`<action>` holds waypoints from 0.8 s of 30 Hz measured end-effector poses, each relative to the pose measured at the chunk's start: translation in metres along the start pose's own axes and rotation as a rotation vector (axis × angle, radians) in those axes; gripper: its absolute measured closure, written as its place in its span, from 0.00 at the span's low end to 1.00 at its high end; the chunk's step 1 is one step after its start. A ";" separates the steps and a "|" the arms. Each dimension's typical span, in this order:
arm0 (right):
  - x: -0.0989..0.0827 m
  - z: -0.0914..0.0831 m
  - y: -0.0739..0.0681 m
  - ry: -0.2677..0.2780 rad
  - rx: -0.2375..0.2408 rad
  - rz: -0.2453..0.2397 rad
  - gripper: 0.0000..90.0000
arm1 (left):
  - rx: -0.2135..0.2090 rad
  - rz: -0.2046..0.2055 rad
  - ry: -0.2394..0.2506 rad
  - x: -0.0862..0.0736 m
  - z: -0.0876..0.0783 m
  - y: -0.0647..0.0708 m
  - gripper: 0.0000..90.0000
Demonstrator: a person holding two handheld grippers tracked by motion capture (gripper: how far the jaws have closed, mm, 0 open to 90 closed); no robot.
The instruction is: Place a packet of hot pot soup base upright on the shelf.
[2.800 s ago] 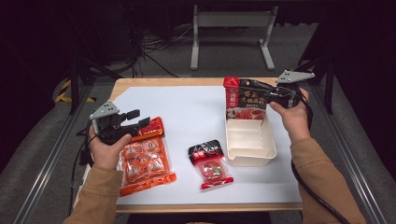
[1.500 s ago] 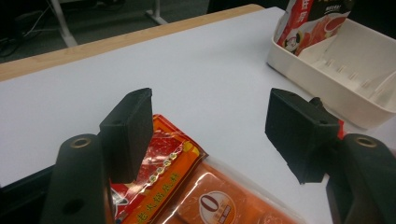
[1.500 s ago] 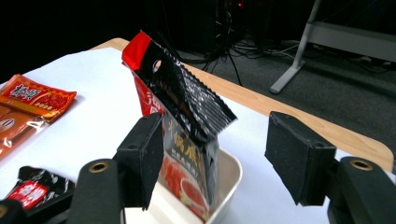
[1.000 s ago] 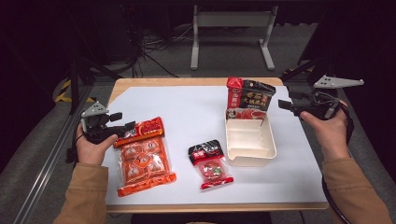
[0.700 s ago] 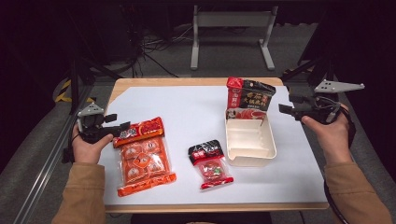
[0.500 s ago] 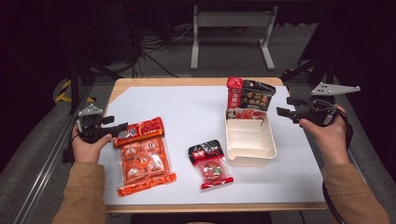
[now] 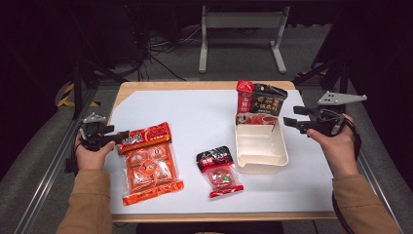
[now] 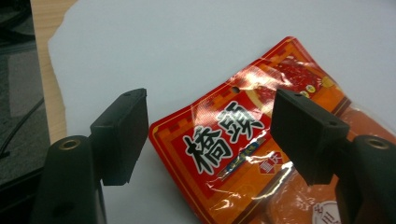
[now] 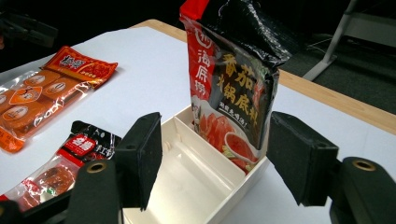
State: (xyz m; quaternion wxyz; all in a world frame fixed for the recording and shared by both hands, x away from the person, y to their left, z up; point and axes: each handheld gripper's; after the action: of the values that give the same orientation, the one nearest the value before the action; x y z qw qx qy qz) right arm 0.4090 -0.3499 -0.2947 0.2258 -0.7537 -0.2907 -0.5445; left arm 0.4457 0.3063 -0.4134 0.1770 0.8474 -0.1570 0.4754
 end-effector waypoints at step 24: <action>-0.015 0.006 -0.003 -0.030 0.020 0.009 0.41 | -0.042 -0.075 -0.116 -0.018 0.026 -0.015 0.34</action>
State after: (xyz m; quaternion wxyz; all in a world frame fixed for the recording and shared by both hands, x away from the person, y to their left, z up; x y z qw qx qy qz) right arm 0.4069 -0.3465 -0.3101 0.2314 -0.7607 -0.2963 -0.5291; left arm 0.4625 0.3096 -0.4443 0.2030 0.8748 -0.1452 0.4152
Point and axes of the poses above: each handheld gripper's, and its own axes: z roughly forward along the jaws, x roughly out of its top, y roughly to its right, and after that the axes turned 11 degrees about y, right-handed
